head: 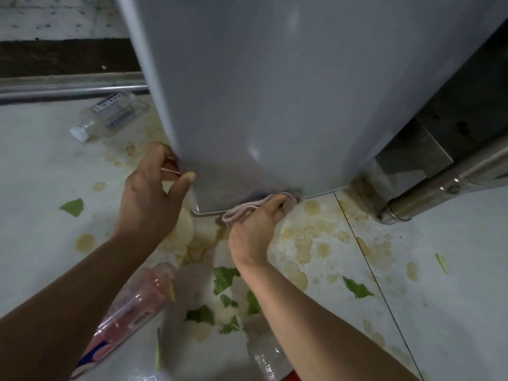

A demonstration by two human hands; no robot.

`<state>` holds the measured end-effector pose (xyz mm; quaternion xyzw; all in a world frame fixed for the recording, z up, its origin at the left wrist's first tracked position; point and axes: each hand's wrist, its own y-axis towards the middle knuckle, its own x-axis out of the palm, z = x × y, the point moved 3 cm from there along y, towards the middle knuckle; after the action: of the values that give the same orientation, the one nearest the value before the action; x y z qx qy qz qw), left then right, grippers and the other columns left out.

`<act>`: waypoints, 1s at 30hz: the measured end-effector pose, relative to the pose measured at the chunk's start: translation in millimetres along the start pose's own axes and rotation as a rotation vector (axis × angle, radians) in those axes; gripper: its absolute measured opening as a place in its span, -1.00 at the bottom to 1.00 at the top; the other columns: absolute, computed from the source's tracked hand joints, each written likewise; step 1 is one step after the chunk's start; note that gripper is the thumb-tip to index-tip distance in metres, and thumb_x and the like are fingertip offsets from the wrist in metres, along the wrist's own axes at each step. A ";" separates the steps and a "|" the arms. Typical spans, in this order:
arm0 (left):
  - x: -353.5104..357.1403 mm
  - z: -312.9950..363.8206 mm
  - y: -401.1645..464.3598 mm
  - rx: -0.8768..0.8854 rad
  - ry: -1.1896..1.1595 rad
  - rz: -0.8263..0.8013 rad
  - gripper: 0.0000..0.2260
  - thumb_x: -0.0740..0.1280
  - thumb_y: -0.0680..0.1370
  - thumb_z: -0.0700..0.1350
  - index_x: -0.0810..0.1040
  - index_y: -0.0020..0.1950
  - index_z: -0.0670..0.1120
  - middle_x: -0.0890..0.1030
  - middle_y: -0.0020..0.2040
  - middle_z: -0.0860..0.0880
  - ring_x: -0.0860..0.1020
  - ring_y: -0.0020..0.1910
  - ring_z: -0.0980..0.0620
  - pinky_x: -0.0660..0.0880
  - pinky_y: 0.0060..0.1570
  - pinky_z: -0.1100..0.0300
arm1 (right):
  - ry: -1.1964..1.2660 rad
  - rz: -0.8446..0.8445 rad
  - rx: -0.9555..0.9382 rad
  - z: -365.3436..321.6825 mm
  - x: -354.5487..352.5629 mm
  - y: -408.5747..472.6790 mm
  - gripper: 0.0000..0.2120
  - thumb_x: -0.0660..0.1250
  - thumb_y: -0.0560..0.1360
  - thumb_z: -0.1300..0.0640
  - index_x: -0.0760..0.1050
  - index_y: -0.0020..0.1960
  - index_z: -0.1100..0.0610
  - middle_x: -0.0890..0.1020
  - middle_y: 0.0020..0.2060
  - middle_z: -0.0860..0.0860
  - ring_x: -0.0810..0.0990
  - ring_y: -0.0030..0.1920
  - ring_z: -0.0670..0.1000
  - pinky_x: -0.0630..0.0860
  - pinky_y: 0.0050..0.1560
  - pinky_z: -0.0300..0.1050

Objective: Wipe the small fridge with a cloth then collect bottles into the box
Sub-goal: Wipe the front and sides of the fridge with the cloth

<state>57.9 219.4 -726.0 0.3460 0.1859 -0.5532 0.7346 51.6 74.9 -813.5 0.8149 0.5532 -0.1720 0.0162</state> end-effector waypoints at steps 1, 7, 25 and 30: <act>-1.4 -1.2 -0.8 -0.004 -0.012 -0.003 -0.83 0.34 0.50 -0.19 0.36 -0.01 -0.07 0.53 -0.12 0.05 0.51 -0.22 0.18 0.35 -0.23 0.27 | -0.053 0.019 -0.003 1.6 -3.0 3.7 -0.40 0.02 0.61 0.37 -0.22 0.53 0.25 -0.13 0.53 0.16 0.09 0.50 0.11 0.07 0.50 -0.11; -1.6 -17.9 -4.2 -0.092 -0.038 -0.088 -0.95 0.34 0.51 -0.15 0.49 -0.06 -0.07 0.58 -0.17 0.12 0.59 -0.17 0.11 0.51 -0.11 0.24 | -0.182 0.318 -0.045 8.5 -52.9 42.6 -0.48 0.14 0.50 0.44 0.15 0.44 0.40 0.28 0.38 0.29 0.33 0.37 0.20 0.19 0.42 -0.19; -6.6 -28.2 12.3 -0.127 -0.172 -0.260 -0.94 0.37 0.48 -0.13 0.56 -0.09 -0.10 0.65 -0.16 0.00 0.62 -0.11 0.05 0.55 0.00 0.12 | -0.310 0.195 0.093 -14.6 43.1 -21.4 -0.41 0.40 0.45 0.27 0.18 0.35 0.33 0.23 0.30 0.25 0.45 0.15 0.29 0.46 0.14 0.02; -20.9 -40.0 12.5 -0.121 -0.147 -0.328 -0.80 0.29 0.53 -0.19 0.61 0.10 -0.02 0.62 0.01 0.10 0.55 0.02 0.19 0.41 0.06 0.35 | -0.276 0.191 0.108 -17.8 63.1 -32.8 -0.37 0.38 0.46 0.27 0.13 0.40 0.33 0.20 0.30 0.24 0.41 0.21 0.30 0.46 0.20 0.07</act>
<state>67.4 264.1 -736.2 0.2250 0.2186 -0.6770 0.6658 47.2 148.0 -810.2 0.8323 0.4556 -0.3092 0.0645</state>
